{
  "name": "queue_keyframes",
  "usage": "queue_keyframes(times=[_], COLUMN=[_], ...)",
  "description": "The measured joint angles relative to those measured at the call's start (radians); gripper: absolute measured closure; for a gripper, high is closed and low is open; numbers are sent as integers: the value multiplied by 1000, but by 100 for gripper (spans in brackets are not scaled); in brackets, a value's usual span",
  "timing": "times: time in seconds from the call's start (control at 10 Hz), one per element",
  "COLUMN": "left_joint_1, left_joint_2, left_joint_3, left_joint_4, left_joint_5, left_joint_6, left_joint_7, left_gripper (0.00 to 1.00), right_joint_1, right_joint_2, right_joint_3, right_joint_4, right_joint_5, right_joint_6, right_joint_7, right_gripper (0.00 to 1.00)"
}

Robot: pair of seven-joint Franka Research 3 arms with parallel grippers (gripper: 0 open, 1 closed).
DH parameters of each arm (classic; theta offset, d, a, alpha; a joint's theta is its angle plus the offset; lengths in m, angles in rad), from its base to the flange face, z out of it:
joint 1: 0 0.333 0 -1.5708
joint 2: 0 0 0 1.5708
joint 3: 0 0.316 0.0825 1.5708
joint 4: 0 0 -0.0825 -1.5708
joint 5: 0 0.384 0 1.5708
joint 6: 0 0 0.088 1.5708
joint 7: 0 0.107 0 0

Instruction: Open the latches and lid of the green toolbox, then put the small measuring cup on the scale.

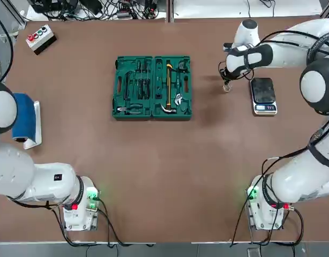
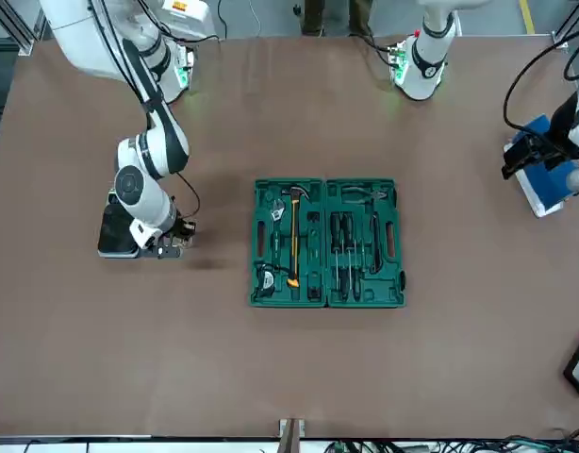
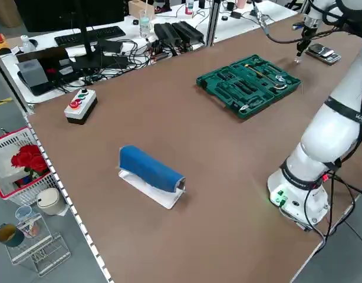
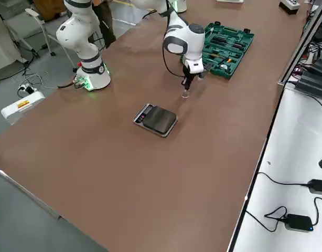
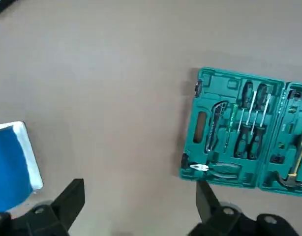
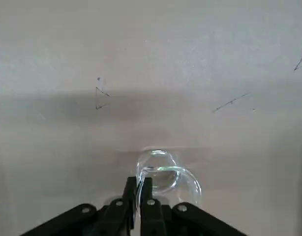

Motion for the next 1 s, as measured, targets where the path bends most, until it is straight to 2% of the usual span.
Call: queue_keyframes(times=[0.4, 0.6, 0.8, 1.0], left_joint_1=[6, 6, 6, 4], left_joint_2=[14, 27, 29, 36], left_joint_3=[7, 8, 7, 5], left_joint_4=[0, 0, 0, 0], left_joint_5=[-3, -8, -15, -15], left_joint_6=[-1, -1, -1, -1], left_joint_7=[1, 3, 4, 4], left_gripper=[0, 0, 0, 0], right_joint_1=[-13, -26, -34, -39], right_joint_2=[-3, -38, -89, -129], right_joint_3=[-2, -16, -76, -140], right_joint_4=[45, 61, 59, 33], right_joint_5=[0, -43, -132, -151], right_joint_6=[-81, -148, -205, -215], right_joint_7=[0, 1, -18, -116], right_gripper=[93, 93, 93, 93])
